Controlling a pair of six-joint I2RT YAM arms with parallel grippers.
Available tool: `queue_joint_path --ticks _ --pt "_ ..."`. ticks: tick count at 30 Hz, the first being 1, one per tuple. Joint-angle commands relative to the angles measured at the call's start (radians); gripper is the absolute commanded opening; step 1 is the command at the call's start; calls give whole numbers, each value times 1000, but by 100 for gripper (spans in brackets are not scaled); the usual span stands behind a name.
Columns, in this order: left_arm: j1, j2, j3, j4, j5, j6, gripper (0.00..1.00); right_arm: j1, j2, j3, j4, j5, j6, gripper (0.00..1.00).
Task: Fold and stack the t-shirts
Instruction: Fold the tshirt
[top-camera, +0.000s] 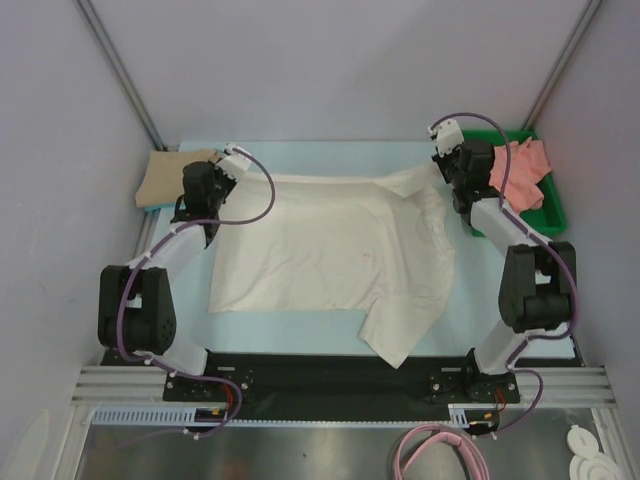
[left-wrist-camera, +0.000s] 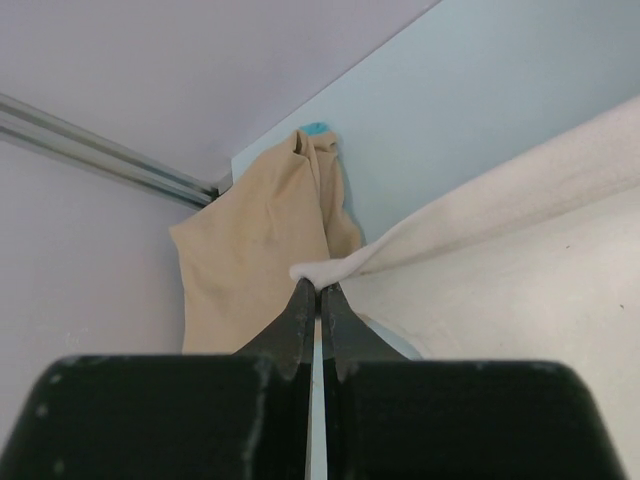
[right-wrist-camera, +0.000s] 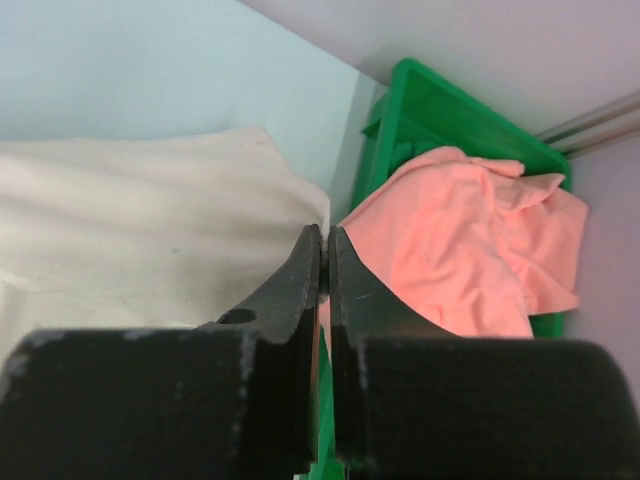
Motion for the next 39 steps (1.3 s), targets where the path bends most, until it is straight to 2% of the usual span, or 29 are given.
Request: queue_joint_path --ticks 1,8,13,27,37,39 --pt "13 -95 -61 33 39 -15 1 1 -177 -90 34 -45 41 0" --pt "14 -120 -175 -5 76 4 0 11 -367 -309 5 -84 80 0" --pt "30 -74 -184 -36 80 29 1 5 -395 -389 -7 -93 81 0" --pt "60 44 -210 -3 64 101 1 -24 -395 -420 -102 -196 132 0" --pt "71 1 -244 -49 65 109 1 -25 -392 -430 -164 -265 156 0" --pt "100 -16 -268 -56 67 116 1 -25 -394 -429 -176 -285 159 0"
